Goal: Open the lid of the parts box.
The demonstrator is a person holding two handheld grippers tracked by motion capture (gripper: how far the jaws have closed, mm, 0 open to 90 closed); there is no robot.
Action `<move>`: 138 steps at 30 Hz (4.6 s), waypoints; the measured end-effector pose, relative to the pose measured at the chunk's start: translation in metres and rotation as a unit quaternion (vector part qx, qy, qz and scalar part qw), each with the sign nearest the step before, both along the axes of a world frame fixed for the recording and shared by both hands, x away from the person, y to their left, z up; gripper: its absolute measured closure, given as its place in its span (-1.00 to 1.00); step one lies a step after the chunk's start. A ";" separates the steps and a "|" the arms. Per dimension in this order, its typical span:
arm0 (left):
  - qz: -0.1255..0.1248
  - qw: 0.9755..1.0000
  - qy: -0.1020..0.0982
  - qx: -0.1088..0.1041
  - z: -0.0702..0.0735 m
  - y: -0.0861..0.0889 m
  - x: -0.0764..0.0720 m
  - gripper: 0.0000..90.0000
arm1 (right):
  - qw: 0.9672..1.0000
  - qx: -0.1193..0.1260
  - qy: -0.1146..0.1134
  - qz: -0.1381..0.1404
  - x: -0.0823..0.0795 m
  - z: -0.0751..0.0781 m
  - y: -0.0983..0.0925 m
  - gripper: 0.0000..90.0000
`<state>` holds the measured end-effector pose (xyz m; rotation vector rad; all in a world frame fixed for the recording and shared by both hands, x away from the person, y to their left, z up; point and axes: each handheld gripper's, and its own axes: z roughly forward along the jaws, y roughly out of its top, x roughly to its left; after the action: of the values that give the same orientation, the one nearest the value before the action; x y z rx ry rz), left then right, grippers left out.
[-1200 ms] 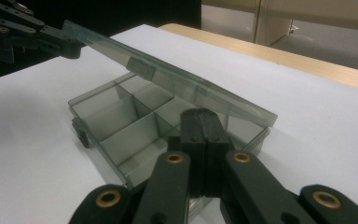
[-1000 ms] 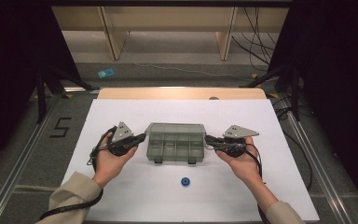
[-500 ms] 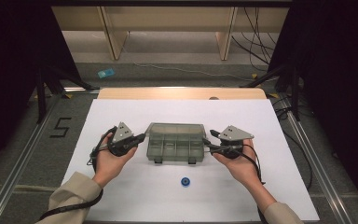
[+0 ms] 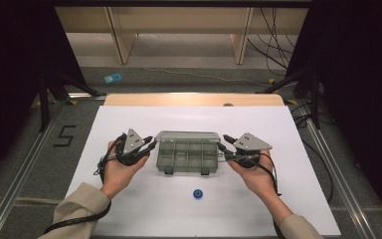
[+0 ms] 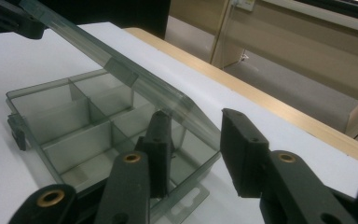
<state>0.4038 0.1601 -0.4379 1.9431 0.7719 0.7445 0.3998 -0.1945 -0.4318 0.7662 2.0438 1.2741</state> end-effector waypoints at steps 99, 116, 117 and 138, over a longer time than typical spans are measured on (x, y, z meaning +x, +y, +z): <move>0.042 0.998 -0.023 -0.047 0.020 -0.007 0.042 0.88 | 0.996 0.027 -0.032 -0.075 0.033 0.015 0.022 0.87; 0.044 0.997 -0.022 -0.051 0.021 -0.007 0.047 0.88 | 0.996 0.030 -0.027 -0.079 0.038 0.016 0.022 0.87; 0.044 0.997 -0.022 -0.051 0.021 -0.007 0.047 0.88 | 0.996 0.033 -0.032 -0.081 0.038 0.016 0.023 0.87; 0.051 0.997 -0.016 -0.058 0.021 -0.007 0.052 0.87 | 0.995 0.039 -0.031 -0.088 0.045 0.016 0.024 0.87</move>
<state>0.4560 0.1530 -0.4168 1.7944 0.8803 0.7719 0.4447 -0.1704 -0.4161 0.9100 1.8431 1.2680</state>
